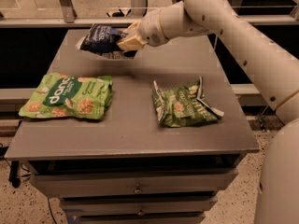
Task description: Move blue chip bag near green rice chip bag
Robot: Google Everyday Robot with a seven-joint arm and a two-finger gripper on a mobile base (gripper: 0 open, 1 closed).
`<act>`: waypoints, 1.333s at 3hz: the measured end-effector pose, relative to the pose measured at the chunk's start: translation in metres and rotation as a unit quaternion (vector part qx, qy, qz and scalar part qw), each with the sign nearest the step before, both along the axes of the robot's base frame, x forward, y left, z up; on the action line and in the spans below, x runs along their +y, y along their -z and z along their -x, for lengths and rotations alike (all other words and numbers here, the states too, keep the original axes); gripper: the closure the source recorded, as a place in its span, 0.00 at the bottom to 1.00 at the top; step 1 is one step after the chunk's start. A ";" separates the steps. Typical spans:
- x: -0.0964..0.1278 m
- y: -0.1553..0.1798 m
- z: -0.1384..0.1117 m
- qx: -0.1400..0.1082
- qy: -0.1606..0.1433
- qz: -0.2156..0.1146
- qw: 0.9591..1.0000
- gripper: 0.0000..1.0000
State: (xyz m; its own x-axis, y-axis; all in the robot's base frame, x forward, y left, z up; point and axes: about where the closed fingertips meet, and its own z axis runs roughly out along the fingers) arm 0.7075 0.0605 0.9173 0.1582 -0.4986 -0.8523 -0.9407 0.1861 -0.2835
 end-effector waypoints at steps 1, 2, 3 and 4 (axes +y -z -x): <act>0.014 0.014 0.023 0.029 -0.029 -0.001 0.999 0.83; 0.020 0.025 0.034 0.049 -0.041 0.002 0.998 0.60; 0.021 0.032 0.040 0.061 -0.045 0.007 0.997 0.36; 0.021 0.037 0.043 0.068 -0.046 0.011 0.997 0.13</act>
Offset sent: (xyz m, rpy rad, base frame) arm -0.0459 0.0206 -0.0347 -0.0106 0.1410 0.1011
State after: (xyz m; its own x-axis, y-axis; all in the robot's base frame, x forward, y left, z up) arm 0.6648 0.0814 0.8803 0.0878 -0.5063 -0.8579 -0.9834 0.0931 -0.1556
